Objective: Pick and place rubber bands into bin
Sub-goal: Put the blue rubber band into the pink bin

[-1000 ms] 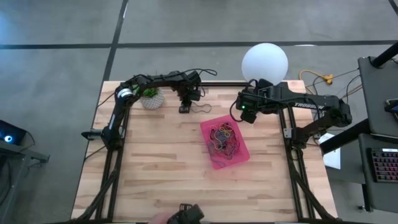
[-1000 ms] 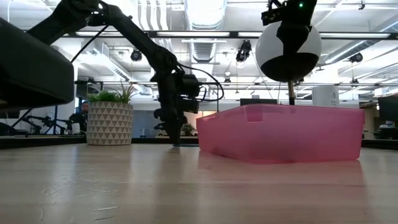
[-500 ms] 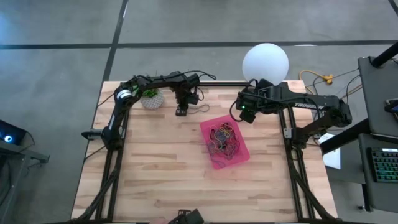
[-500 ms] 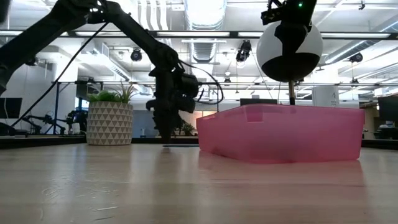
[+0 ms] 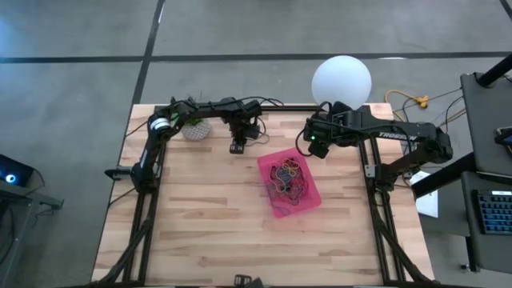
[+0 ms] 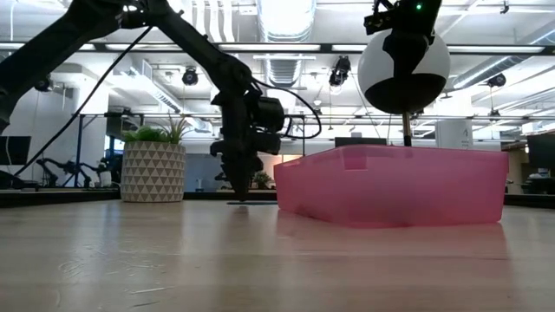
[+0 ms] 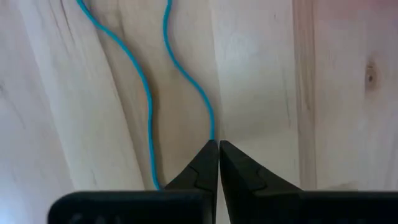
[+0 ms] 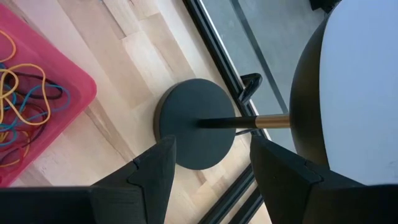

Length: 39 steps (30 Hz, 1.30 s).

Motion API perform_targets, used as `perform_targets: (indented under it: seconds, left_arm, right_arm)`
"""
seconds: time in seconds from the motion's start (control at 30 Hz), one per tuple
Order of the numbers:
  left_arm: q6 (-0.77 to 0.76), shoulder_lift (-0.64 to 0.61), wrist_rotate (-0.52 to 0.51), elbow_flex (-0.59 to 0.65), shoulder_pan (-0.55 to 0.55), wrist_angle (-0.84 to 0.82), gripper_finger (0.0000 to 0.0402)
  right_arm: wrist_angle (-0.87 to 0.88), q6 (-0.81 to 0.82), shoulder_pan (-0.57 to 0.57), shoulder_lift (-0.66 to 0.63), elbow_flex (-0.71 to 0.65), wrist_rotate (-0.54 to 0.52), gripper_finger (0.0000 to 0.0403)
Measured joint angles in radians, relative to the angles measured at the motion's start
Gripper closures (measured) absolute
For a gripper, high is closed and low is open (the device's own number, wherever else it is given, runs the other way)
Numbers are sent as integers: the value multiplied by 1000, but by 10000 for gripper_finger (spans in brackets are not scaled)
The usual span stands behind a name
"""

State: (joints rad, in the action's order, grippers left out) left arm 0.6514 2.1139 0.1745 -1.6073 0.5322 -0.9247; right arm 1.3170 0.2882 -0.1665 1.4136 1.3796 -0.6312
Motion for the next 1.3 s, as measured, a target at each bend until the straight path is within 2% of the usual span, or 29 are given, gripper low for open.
perform_targets:
  seconds: [0.33,0.63,0.77,1.13,1.3]
  left_arm:
    - [-12,-2,-11,0,-11,4,399]
    - [-18,-3,-51,2,-30,3,331]
    - [-17,-3,-64,12,-30,48,316]
    - [-18,-14,-67,114,-31,120,343]
    - [-18,-11,-26,130,-34,79,380]
  right_arm:
    - [0,-2,0,0,0,0,209]
    - [0,-3,0,0,0,0,209]
    - [0,-3,0,0,0,0,209]
    - [1,-3,0,0,0,0,209]
    - [1,-3,0,0,0,0,209]
